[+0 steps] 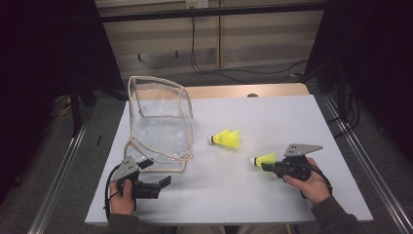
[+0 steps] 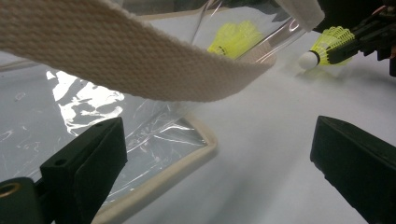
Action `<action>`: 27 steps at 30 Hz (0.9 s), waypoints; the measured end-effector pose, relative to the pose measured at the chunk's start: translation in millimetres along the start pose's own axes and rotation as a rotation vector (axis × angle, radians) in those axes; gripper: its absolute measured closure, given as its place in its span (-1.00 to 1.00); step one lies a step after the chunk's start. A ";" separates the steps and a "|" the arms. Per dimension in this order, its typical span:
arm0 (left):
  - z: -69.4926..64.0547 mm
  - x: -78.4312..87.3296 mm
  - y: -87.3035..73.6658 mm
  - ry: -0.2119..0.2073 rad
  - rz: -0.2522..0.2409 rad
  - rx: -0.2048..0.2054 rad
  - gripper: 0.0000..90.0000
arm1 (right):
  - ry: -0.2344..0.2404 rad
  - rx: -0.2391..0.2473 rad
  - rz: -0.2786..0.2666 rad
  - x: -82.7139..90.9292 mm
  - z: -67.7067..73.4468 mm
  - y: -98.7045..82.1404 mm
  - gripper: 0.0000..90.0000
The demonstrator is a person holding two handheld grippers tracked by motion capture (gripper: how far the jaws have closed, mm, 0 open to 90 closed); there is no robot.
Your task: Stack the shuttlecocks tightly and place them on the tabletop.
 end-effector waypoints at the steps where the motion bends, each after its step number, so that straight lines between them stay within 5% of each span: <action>1: 0.1 0.0 0.0 0.001 0.000 -0.001 -0.92 | 0.002 0.000 -0.003 0.0 0.0 0.6 0.95; 27: -0.2 0.0 0.1 0.001 0.000 -0.002 -0.92 | -0.029 -0.003 -0.009 -4.7 -7.7 11.2 0.95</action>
Point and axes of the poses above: each handheld gripper's, and its own axes: x roughly backward along the jaws, y roughly out of its top, z roughly to its left, the point moved 9 cm from there along -x, roughly forward along the jaws, and after that the axes turned 1 degree about z, right-handed, at the moved point
